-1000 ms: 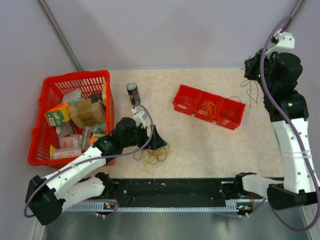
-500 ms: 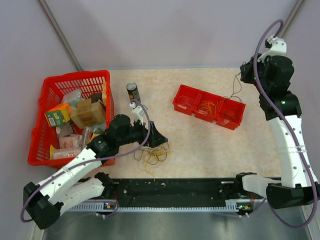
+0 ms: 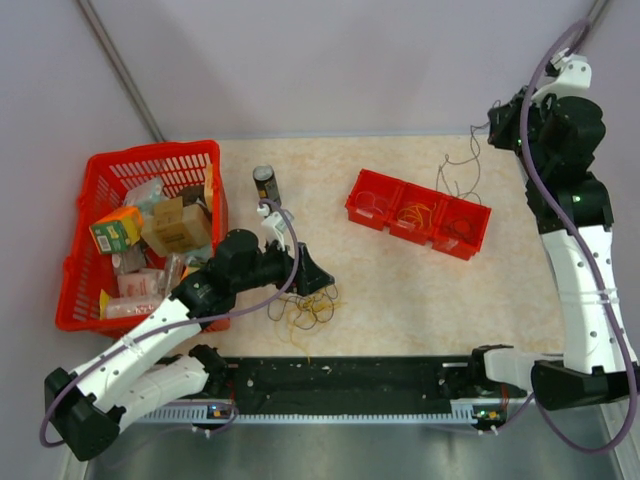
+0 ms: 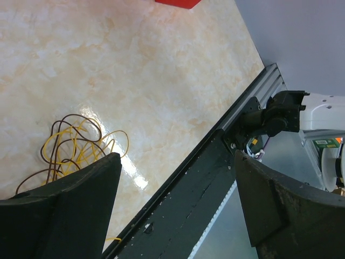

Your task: Untangle the cables

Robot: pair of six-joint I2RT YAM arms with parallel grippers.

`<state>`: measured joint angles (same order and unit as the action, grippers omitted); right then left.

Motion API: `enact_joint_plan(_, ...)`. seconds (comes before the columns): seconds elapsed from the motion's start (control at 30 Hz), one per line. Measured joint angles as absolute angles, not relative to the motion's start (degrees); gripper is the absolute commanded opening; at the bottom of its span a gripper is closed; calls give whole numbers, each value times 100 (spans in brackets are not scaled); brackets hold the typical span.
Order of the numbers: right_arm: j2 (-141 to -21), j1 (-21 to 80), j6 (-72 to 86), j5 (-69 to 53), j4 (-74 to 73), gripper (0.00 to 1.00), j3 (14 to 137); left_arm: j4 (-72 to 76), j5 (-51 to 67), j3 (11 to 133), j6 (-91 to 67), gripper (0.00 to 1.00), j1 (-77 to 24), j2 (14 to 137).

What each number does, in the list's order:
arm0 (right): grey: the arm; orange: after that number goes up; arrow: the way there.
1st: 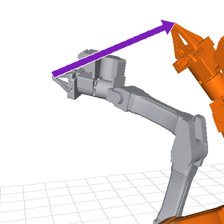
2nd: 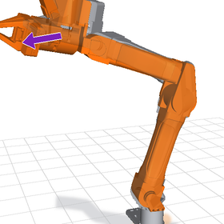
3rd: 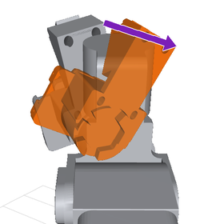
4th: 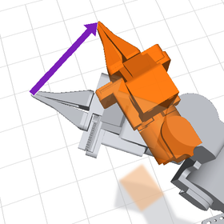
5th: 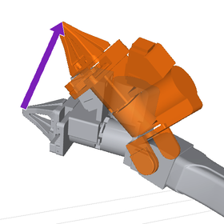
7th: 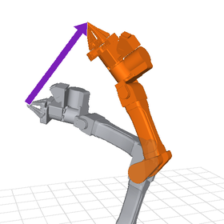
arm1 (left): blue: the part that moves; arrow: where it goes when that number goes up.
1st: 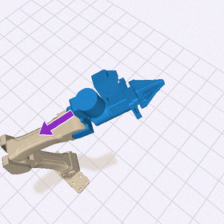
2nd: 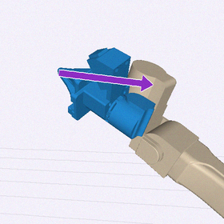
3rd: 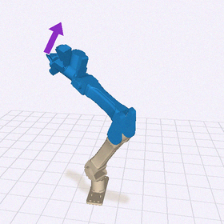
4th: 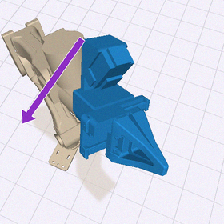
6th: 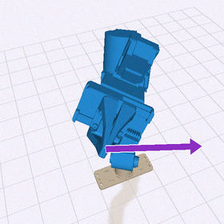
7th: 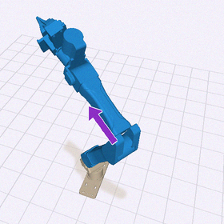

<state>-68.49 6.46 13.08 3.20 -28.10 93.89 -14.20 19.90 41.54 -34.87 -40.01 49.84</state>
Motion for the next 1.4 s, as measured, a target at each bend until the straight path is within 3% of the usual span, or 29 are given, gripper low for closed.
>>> enact_joint_plan(0.43,-6928,204,1352,333,-2718,0,8473,-1483,1988,4158,-3450,90,-3999,4950)
enact_joint_plan(1.03,-6917,62,1452,-30,-2606,0,9448,-1498,1988,4158,-3435,90,-4001,4947)
enact_joint_plan(1.4,-6895,62,1463,145,-2438,0,8086,-1503,1990,4158,-3428,90,-3999,4934)
